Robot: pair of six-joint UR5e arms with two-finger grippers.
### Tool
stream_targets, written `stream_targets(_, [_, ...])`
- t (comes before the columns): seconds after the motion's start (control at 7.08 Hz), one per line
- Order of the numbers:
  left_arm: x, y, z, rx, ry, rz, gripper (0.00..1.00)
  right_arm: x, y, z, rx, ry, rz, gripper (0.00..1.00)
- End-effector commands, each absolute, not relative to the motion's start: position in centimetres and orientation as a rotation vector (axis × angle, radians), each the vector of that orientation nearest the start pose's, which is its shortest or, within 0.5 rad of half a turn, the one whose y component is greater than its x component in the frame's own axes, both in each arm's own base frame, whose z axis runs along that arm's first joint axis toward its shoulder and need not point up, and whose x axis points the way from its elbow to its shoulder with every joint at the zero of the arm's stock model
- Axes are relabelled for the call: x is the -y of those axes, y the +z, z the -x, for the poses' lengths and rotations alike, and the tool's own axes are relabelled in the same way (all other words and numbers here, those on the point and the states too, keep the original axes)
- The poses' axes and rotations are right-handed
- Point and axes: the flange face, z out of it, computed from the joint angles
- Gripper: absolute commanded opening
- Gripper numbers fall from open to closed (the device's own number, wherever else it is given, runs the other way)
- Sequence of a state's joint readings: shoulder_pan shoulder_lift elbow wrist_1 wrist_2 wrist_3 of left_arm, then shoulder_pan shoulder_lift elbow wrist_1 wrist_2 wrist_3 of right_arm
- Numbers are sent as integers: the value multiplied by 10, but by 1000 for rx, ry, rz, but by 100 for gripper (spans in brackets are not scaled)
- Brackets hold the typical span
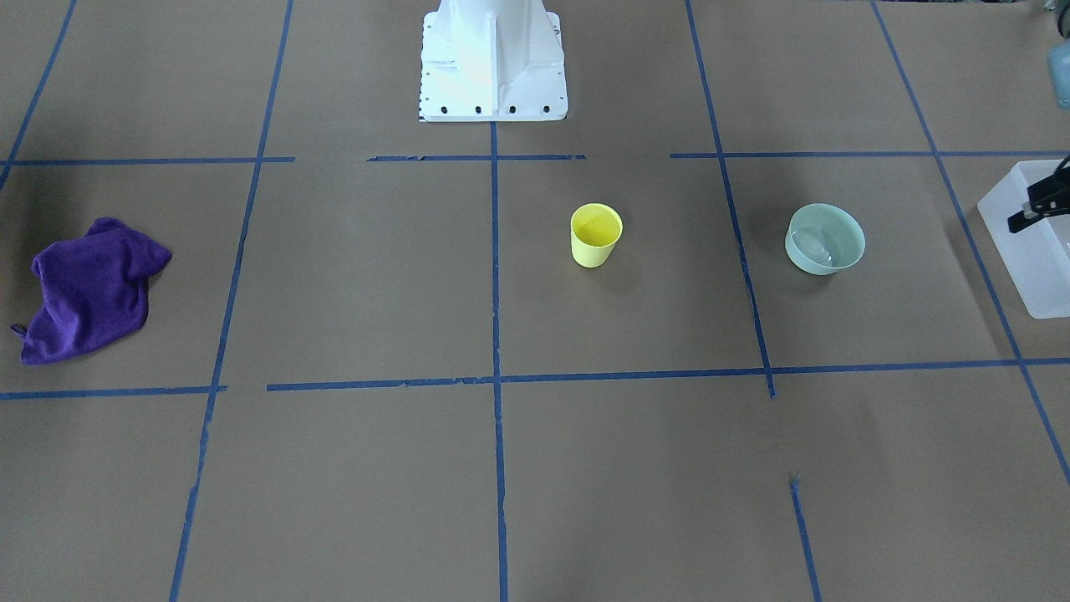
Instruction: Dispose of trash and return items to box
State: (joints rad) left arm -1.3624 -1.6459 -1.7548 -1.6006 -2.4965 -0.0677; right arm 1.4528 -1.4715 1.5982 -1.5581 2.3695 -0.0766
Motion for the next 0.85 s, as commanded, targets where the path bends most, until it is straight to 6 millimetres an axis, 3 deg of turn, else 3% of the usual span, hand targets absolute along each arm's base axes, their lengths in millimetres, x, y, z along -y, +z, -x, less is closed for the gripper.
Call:
stream_targets(0.0, [493, 447, -182, -968, 314, -186, 100, 543, 591, 4, 801, -243, -116, 100])
stream_targets(0.14, [471, 425, -233, -1049, 285, -168, 100, 543, 589, 4, 801, -244, -119, 100])
stream_targets(0.42, [426, 350, -363, -1132, 109, -86, 100, 543, 591, 8, 799, -253, -113, 100])
stream_targets(0.71, [395, 314, -418, -1078, 48, 22, 100, 543, 593, 8, 794, -252, -111, 100])
